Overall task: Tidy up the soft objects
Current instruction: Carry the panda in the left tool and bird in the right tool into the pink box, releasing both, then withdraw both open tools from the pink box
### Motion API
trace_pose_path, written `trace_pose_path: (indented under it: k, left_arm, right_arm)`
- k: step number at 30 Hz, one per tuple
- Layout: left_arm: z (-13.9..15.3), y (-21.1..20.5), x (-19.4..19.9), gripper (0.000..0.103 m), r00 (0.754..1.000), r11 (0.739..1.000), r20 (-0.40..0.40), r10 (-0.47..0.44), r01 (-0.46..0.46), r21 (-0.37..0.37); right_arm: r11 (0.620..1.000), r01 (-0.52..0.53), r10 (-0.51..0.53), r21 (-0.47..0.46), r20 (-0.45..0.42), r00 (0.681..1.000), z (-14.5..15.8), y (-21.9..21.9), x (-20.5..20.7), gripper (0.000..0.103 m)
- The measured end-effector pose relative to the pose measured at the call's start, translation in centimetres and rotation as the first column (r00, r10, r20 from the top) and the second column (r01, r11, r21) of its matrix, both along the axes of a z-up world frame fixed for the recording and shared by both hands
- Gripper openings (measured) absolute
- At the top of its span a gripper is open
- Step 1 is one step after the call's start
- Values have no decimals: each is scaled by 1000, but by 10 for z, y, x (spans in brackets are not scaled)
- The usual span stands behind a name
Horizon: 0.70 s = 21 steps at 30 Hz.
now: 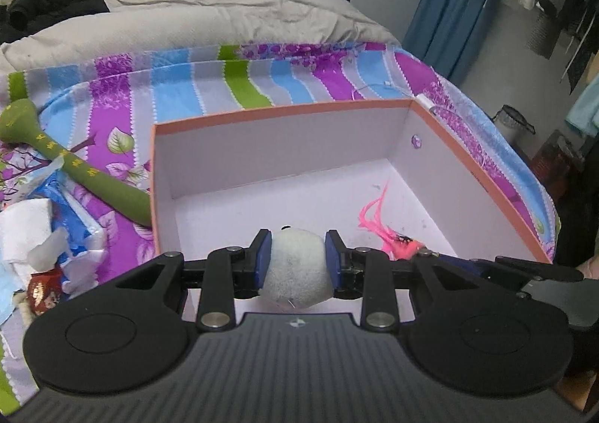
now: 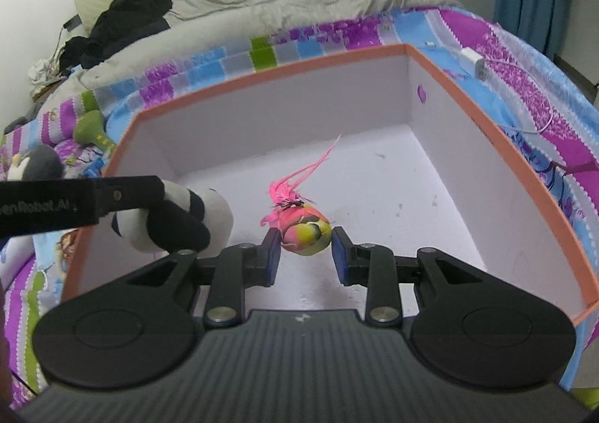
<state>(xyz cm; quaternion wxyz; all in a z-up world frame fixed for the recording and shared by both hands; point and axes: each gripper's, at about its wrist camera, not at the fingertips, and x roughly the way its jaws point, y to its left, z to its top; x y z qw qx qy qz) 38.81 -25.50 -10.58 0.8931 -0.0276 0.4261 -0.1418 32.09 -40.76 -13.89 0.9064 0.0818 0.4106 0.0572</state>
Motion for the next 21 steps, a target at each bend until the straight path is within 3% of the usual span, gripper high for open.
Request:
trace_pose_path:
  k: [6,9,14,21]
  left_arm:
    - [-6,-3,5,44,999,1000,-40,-27,27,4]
    - [3,0,0,55,999,1000,-22,-27,27,10]
    - [29,14,-14,55,999,1000,33,-10,9,8]
    - [70,34,-53,55,994,1000,110,-1,5,-29]
  right_arm:
    - [1000,1,-1,20,-15,1000,-6,-7,3,37]
    - [999,16,-15,40,-15,1000,-4,-8,3,45]
    - [1000,16,-16,27,-7,1000,8,-4,-2,45]
    - [1000,-3,1,26,74,997,47,1,-30,45]
